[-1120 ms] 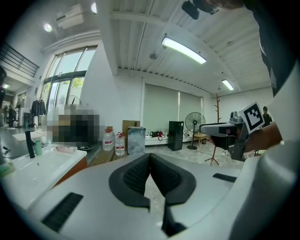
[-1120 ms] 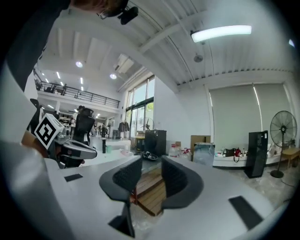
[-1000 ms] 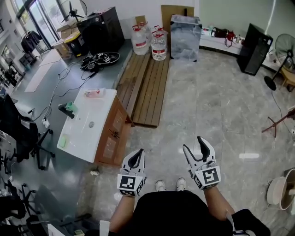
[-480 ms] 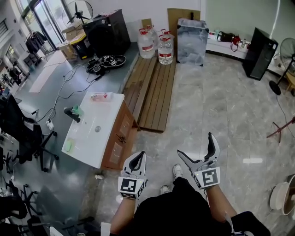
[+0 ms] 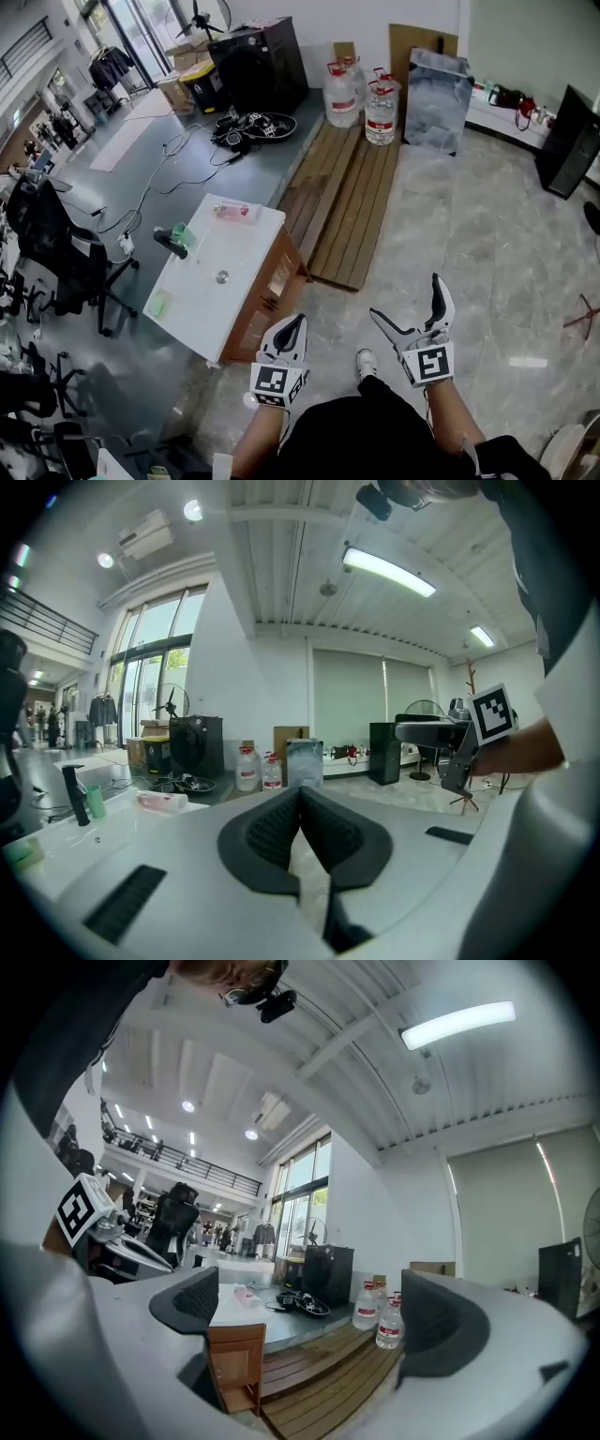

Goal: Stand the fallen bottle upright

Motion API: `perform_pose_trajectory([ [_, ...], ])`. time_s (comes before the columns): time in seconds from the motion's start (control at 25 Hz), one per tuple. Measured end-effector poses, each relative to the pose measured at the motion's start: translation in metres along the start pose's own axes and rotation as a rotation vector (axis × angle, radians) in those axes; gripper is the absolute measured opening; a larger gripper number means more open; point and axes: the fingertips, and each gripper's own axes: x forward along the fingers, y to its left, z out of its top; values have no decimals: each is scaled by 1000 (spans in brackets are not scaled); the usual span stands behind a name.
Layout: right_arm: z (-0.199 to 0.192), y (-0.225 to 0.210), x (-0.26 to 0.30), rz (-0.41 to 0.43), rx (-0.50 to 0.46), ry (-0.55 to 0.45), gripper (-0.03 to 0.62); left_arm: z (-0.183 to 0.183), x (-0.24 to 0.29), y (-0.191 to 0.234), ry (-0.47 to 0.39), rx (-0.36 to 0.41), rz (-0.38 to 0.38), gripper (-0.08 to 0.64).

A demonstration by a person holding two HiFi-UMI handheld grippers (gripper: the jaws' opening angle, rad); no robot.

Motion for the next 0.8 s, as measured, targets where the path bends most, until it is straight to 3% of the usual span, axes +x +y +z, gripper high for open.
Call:
perform_pose_trajectory([
  [0.2, 16, -14, 68, 77, -48, -118, 600, 19, 41, 31, -4, -15, 80, 17],
  [0.64, 18, -20, 168, 304, -13, -162, 600, 34, 74, 71, 21, -54, 269, 17],
  [0.8, 21, -5, 196, 365, -49, -187, 600, 32, 70, 91, 34, -68, 328, 17],
])
